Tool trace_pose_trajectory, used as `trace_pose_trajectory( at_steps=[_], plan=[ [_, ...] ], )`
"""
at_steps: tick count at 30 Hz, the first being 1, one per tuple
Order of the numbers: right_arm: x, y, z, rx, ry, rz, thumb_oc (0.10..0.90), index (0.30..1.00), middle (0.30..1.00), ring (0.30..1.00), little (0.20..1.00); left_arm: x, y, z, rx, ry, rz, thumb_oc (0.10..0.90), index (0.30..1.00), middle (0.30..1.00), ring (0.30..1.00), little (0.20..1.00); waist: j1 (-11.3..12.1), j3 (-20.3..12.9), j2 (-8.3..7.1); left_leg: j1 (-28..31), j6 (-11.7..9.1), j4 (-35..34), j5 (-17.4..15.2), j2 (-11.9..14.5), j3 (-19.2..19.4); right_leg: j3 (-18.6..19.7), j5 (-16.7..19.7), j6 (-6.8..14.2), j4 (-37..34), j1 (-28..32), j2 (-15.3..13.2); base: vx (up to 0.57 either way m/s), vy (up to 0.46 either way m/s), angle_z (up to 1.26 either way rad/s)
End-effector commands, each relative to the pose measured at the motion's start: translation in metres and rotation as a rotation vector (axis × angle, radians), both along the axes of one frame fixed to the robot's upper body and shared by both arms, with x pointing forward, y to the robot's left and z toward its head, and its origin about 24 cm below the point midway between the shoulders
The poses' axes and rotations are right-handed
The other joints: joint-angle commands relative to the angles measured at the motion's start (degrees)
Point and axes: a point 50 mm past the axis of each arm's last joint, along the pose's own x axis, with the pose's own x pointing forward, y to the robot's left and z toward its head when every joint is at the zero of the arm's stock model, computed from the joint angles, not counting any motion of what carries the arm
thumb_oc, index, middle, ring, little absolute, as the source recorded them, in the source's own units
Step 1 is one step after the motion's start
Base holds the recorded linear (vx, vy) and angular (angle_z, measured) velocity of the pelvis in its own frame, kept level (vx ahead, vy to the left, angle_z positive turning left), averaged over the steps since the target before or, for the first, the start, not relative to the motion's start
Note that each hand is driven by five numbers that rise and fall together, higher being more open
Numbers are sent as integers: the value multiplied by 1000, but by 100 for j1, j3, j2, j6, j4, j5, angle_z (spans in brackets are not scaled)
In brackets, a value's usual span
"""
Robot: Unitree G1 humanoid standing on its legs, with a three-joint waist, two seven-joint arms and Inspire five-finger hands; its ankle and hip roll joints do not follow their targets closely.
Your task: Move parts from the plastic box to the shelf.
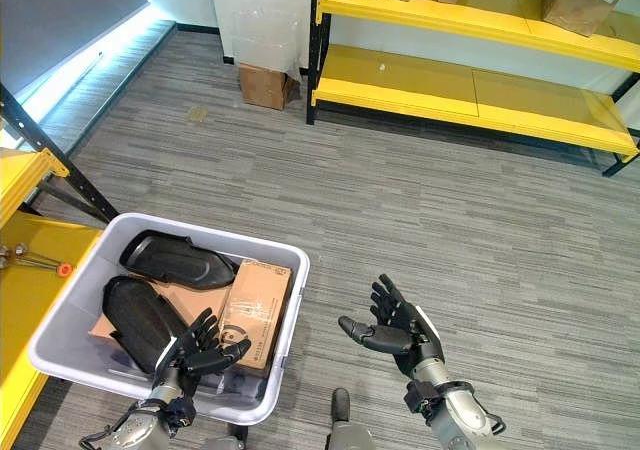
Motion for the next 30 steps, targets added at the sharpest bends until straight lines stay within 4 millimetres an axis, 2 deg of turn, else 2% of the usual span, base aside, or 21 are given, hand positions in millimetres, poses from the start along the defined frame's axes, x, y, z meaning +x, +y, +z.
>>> trace_pose_trajectory(
  at_steps=[1,3,13,16,18,20,22,23,24,25,27,30],
  plan=[
    [12,6,37,10,-206,43,900,1000,1000,1000,1000,21,26,43,84,-217,8,900,1000,1000,1000,1000,118,-202,-305,39,-31,255,-352,74,-7,11,-305,112,97,257,-319,57,-178,4],
    [12,4,38,-5,-209,43,900,1000,1000,1000,1000,17,27,41,74,-208,24,900,1000,1000,1000,1000,143,-166,-239,88,-132,145,-218,240,-11,-46,-448,14,134,280,-181,58,-232,12],
    [14,2,43,-46,-221,58,900,1000,1000,1000,1000,9,26,36,44,-187,51,900,1000,1000,1000,1000,224,-78,-43,177,-256,-142,94,493,-85,-170,-698,-169,216,326,110,6,-112,8],
    [21,5,52,-65,-261,85,900,1000,1000,1000,1000,10,27,38,38,-194,59,900,1000,1000,1000,1000,270,-12,27,139,-287,-186,199,585,-138,-177,-829,-241,419,195,213,-61,-111,-1],
    [28,6,58,-70,-288,91,900,1000,1000,1000,1000,11,27,39,37,-198,65,900,1000,1000,1000,1000,310,58,66,65,-319,-210,335,654,-199,-195,-909,-314,559,78,293,-77,-110,3],
    [33,6,65,-73,-322,86,900,1000,1000,1000,1000,13,26,38,32,-198,64,900,1000,1000,1000,1000,365,163,107,-82,-370,-228,624,695,-350,-257,-976,-407,649,-3,344,-83,-86,15],
    [36,8,70,-58,-349,85,900,1000,1000,1000,1000,17,23,39,31,-203,50,900,1000,1000,1000,1000,402,249,106,-248,-356,-180,705,654,-452,-323,-1070,-476,740,-47,318,-97,-124,50],
    [36,4,71,-69,-353,68,900,1000,1000,1000,1000,22,18,40,27,-215,21,900,1000,1000,1000,1000,354,271,93,-332,-300,-35,671,648,-210,-490,-1120,-518,798,-25,194,-88,-121,116],
    [36,4,71,-69,-354,68,900,1000,1000,1000,1000,22,18,40,26,-216,21,900,1000,1000,1000,1000,350,259,96,-355,-298,-36,684,648,-218,-497,-1101,-518,783,-38,196,-42,-22,142],
    [35,2,71,-76,-353,59,900,1000,1000,1000,1000,24,16,41,24,-220,4,900,1000,1000,1000,1000,311,259,97,-363,-285,41,679,698,-53,-578,-1116,-528,811,-43,138,-23,14,107],
    [33,1,68,-80,-342,46,900,1000,1000,1000,1000,26,12,42,18,-227,-23,900,1000,1000,1000,1000,242,273,122,-260,-349,4,860,926,163,-695,-1163,-506,912,-28,46,-10,42,71],
    [29,-6,65,-85,-327,10,900,1000,1000,1000,1000,28,9,43,18,-230,-41,900,1000,1000,1000,1000,123,242,263,-241,-478,-304,1198,1260,355,-845,-1153,-386,1098,-109,-142,6,127,56]
  ],
)
